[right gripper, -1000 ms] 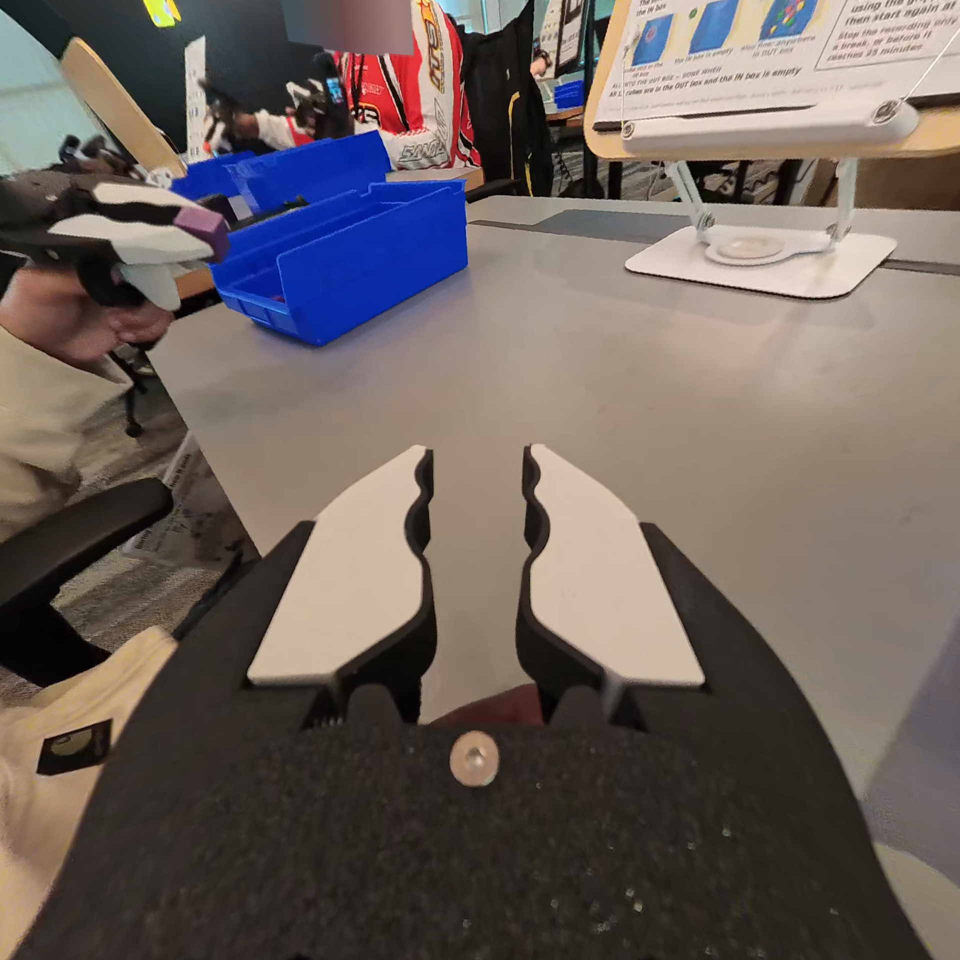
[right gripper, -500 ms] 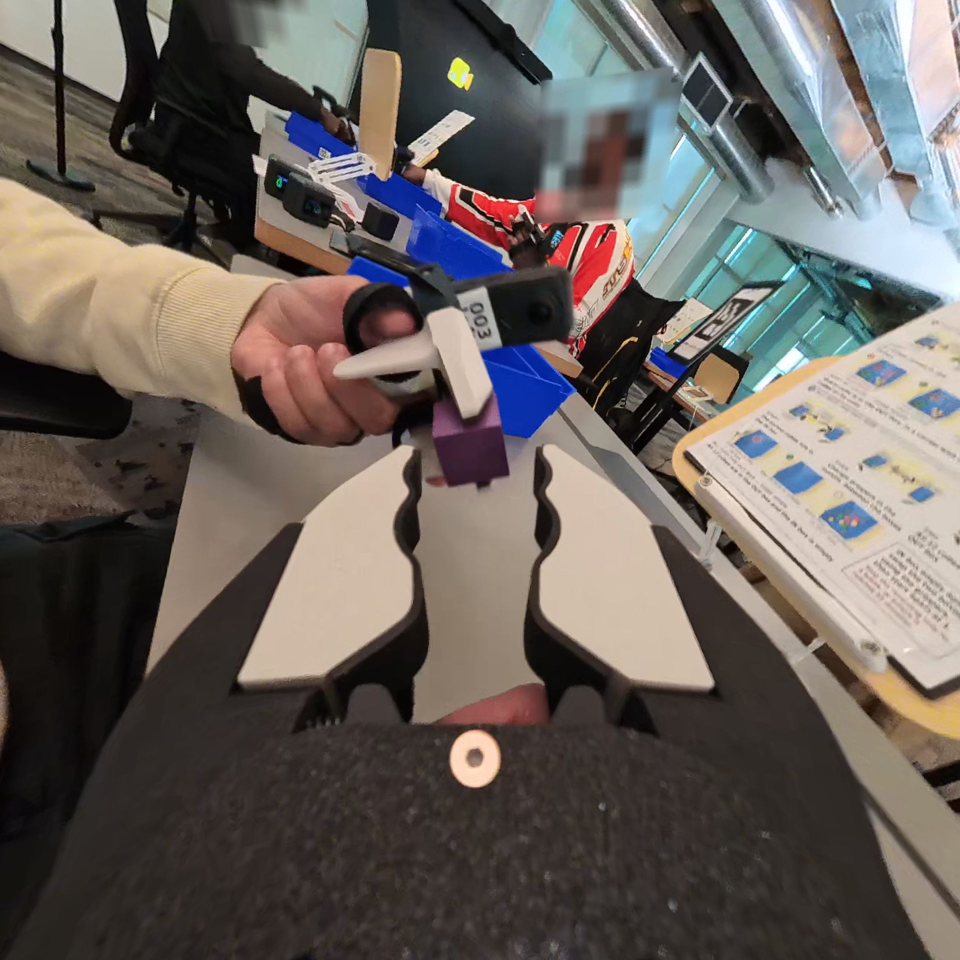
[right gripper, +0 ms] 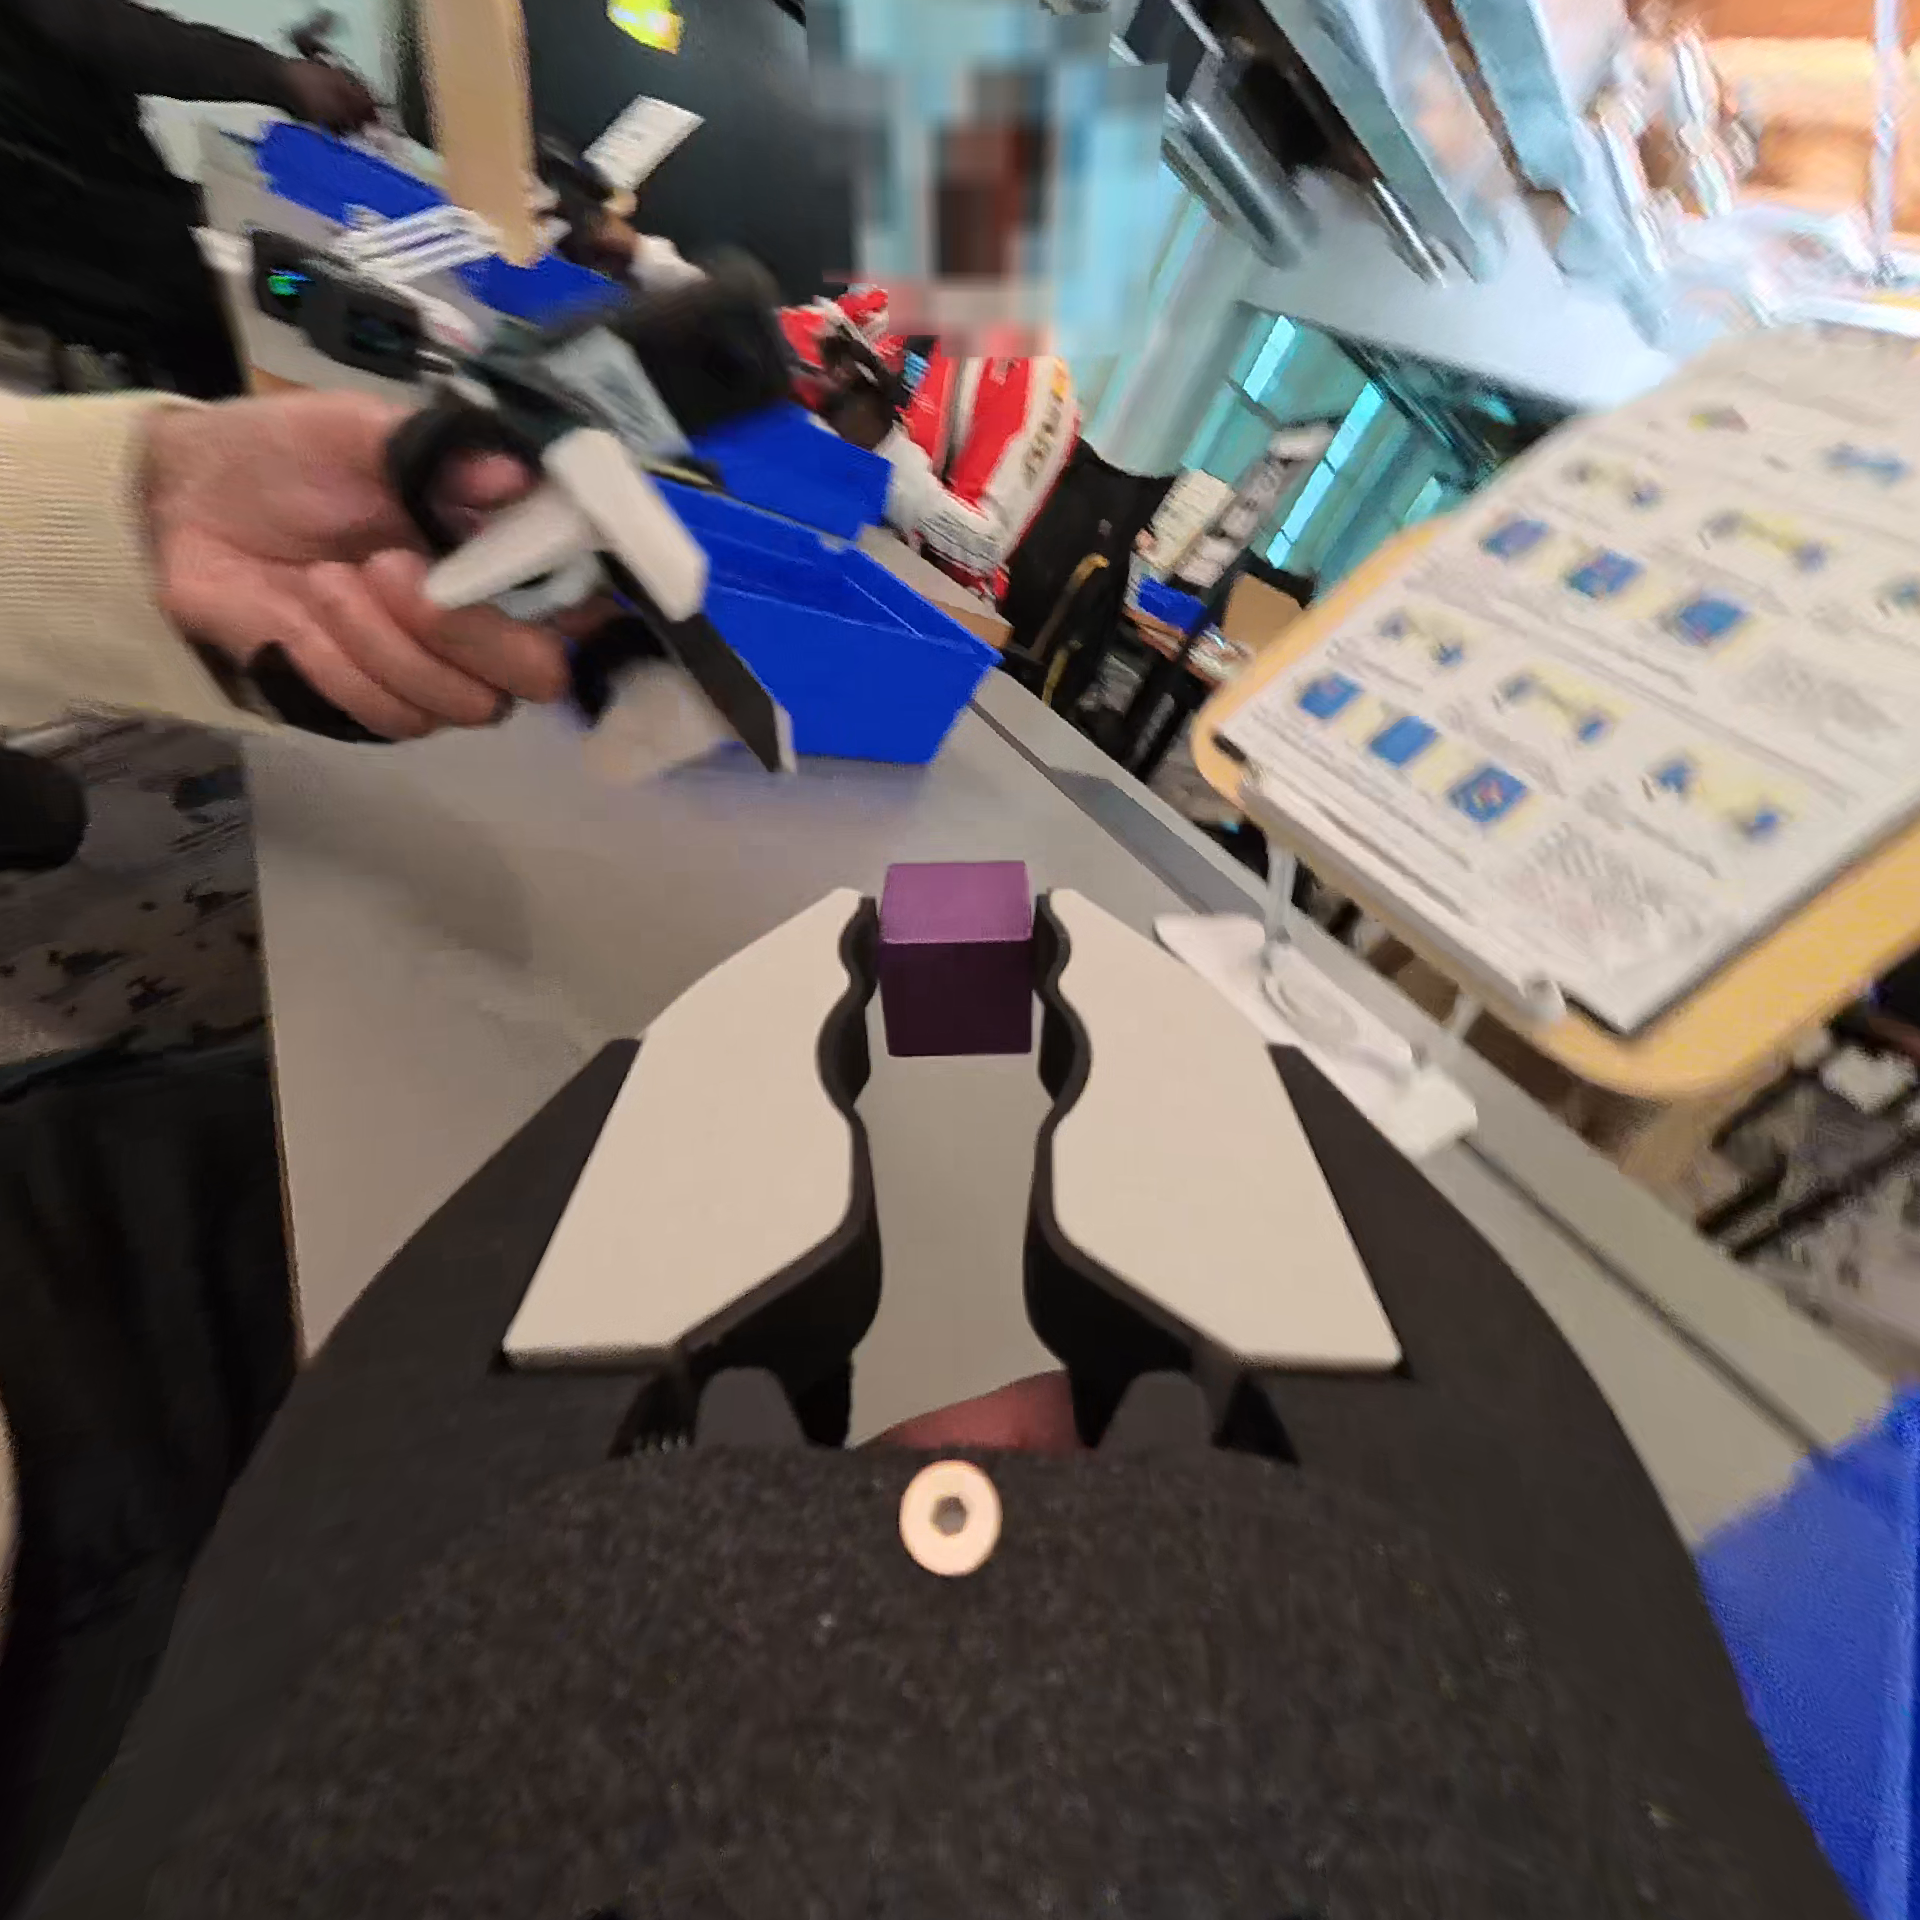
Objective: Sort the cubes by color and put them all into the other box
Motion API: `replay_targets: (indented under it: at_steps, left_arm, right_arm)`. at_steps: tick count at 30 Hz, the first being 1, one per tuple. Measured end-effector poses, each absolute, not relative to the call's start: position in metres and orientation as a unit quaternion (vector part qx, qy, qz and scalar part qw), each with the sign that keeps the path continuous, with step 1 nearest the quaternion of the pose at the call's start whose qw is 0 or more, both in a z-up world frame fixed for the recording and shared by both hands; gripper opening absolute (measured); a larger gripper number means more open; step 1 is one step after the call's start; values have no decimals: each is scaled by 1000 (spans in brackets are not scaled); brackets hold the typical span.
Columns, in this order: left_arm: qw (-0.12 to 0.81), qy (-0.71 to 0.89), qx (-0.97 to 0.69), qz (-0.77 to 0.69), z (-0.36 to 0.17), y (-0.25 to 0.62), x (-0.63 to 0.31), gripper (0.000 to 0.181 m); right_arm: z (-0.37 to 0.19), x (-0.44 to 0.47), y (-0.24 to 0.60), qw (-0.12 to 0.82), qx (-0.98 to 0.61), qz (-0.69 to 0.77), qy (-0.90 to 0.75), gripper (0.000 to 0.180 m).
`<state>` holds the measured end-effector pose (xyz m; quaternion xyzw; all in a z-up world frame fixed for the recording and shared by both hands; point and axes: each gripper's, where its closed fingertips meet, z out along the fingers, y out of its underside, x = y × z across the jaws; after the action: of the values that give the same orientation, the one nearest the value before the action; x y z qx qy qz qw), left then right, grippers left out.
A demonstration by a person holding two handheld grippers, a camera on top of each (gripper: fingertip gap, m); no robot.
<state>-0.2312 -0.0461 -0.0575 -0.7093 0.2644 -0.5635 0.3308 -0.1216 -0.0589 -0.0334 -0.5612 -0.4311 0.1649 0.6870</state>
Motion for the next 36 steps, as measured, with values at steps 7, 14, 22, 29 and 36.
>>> replay_targets:
  at_steps: [7, 14, 22, 29, 36]
  left_arm:
    - [579, 183, -794, 28, -111, -9, -356, 35]
    - [544, 230, -806, -42, -121, -26, -320, 37]
    - [539, 258, -796, -90, -117, -35, -304, 46]
    - [538, 275, -790, -105, -113, -41, -299, 49]
    - [530, 268, -793, -136, -111, -42, -304, 51]
  right_arm:
    - [-104, -62, -46, 607, -744, 135, -247, 28]
    - [-105, -62, -44, 601, -753, 131, -233, 28]
    - [-31, 51, -13, 604, -782, 1, -155, 28]
    - [-120, 208, 19, 159, -971, -25, -178, 29]
    - [-170, 238, 13, -41, -966, -104, -231, 29]
